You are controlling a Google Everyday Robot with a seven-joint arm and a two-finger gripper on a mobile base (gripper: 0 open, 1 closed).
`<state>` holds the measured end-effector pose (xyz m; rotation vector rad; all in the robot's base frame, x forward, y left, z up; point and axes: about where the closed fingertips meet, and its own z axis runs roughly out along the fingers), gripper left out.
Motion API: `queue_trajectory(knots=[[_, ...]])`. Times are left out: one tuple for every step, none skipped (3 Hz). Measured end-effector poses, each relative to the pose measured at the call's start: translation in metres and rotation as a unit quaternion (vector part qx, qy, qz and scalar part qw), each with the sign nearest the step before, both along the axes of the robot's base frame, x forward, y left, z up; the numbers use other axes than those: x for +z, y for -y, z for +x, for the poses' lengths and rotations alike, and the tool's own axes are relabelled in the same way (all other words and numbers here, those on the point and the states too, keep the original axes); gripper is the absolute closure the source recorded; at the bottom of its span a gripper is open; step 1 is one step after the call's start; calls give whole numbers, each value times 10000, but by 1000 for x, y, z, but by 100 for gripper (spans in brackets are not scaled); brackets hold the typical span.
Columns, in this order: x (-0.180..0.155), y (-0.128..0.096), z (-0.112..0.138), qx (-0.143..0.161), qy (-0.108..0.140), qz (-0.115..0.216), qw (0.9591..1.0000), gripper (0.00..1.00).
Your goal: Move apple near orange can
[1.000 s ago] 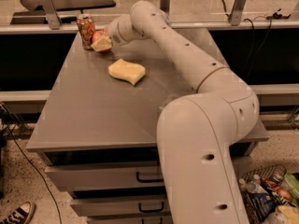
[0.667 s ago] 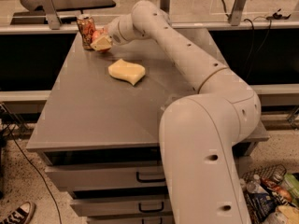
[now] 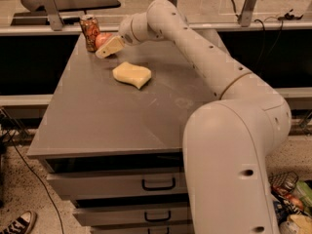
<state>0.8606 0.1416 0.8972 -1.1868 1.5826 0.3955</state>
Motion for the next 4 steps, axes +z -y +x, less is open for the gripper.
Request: queue_trajectory(knots=[[5,26,-10,-40,17,119,9999,0],[15,97,-27,310,-8,694,9971,0],[43,163,-46,685,322,843,9936,0],[48,163,-62,1028,263,760,9914,0]])
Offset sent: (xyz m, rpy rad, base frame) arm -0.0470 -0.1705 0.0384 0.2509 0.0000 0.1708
